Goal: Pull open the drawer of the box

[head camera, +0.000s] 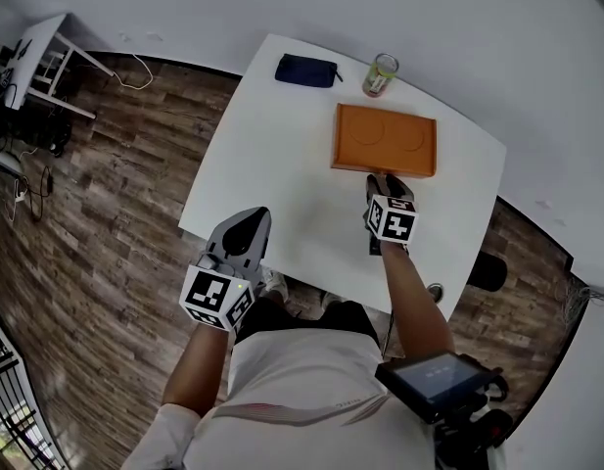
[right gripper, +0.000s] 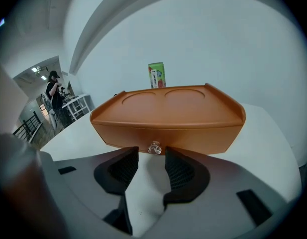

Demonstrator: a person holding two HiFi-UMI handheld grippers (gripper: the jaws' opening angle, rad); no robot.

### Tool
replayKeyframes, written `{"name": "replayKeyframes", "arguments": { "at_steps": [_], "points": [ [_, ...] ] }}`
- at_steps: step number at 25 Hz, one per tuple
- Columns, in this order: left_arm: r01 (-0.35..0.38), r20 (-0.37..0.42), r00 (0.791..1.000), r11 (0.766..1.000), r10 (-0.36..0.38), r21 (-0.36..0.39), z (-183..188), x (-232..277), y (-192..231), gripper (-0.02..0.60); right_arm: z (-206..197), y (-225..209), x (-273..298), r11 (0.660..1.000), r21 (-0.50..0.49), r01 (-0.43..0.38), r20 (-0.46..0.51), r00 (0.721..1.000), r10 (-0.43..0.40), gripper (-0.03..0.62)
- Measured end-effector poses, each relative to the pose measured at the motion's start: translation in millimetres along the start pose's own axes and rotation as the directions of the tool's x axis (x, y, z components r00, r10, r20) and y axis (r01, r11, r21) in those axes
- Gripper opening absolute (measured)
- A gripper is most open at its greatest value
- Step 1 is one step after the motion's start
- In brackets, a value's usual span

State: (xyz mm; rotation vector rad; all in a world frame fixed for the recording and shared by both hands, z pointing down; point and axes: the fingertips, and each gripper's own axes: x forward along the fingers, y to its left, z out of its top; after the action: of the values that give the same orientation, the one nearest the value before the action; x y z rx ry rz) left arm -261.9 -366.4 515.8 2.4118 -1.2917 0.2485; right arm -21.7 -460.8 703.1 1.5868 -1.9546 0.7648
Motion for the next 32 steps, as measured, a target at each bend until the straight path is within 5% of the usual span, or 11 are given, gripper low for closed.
{"name": "replayKeyframes", "arguments": {
  "at_steps": [9, 32],
  "points": [
    [0.0, -0.004, 1.0, 1.0, 0.0, 0.008, 1, 0, -3, 0.009, 3, -6, -1, 0.999, -0.002, 0.039, 0.018, 0.999, -0.039, 0.075],
    [0.056, 0.018, 0.998, 0.998, -0.057, 0.036, 4, -4, -35, 0.008, -61, 9, -56, 1.0, -0.016, 0.025, -0.025, 0.999, -0.025, 0.074]
  ]
}}
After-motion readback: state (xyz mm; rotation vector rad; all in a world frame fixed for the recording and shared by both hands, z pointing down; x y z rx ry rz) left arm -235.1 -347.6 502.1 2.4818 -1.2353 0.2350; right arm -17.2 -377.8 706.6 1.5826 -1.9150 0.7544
